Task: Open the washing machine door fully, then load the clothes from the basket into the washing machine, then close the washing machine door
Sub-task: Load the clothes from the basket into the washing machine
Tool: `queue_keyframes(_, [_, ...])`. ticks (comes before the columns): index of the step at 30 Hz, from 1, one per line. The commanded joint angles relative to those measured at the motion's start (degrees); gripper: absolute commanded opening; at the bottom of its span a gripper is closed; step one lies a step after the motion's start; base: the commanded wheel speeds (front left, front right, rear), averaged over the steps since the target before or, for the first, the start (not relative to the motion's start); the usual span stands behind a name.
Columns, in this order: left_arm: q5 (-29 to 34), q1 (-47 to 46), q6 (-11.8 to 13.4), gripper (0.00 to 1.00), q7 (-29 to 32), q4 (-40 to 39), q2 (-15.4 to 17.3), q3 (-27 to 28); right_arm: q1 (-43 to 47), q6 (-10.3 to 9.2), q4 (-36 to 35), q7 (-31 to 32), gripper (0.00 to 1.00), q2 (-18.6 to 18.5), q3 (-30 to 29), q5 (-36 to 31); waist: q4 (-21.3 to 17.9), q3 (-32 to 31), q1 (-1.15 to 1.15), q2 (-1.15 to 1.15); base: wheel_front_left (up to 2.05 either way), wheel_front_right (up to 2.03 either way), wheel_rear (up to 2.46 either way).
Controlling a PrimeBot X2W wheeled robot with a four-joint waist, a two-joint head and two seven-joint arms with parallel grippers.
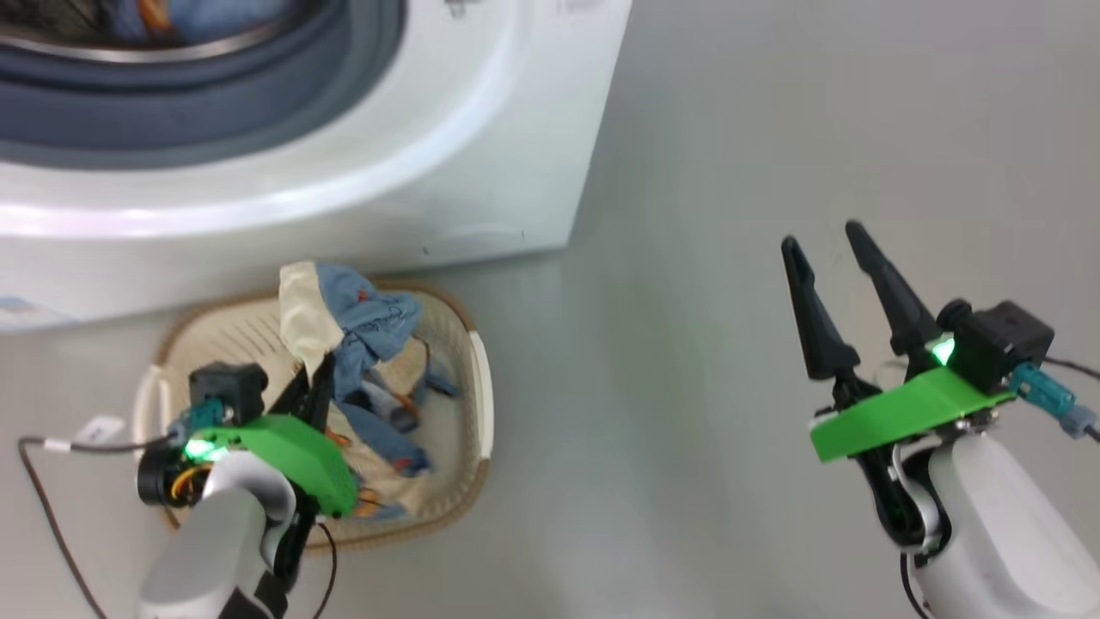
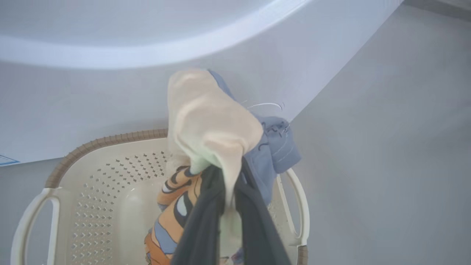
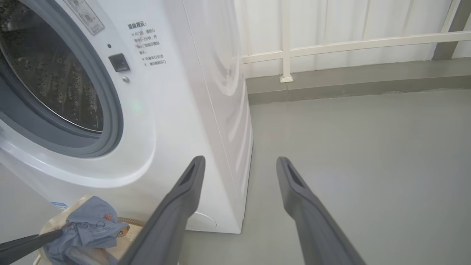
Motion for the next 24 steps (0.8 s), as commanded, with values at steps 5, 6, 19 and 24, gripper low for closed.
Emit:
queue_keyframes(5, [-1.3, 6.7, -0.2, 0.0, -0.8, -10.2, 2.8, 4.5, 4.1, 0.43, 0.0, -0.5, 1.0, -0.5, 0.9, 1.2, 2.4, -11.7, 0.01, 0.0, 0.0, 0.0, 0.0])
queue_keyframes(6, [-1.3, 7.7, -0.2, 0.0, -0.8, -11.9, 2.9, 5.2, 4.6, 0.43, 0.2, -0.5, 1.0, -0.5, 0.9, 1.3, 2.4, -12.6, 0.01, 0.0, 0.0, 0.0, 0.0])
queue_keyframes(19, [-0.6, 18.2, 1.6, 0.0, -0.8, -32.1, 1.5, 10.7, 9.2, 0.43, 1.1, -0.5, 1.0, -0.6, 0.4, 1.9, 2.4, -19.4, 0.01, 0.0, 0.0, 0.0, 0.0])
queue_keyframes(24, [0.0, 21.0, 2.7, 0.0, -0.7, -37.1, 1.6, 10.6, 10.0, 0.43, 1.2, -0.5, 1.0, -0.8, 0.5, 2.2, 2.5, -20.4, 0.01, 0.0, 0.0, 0.0, 0.0])
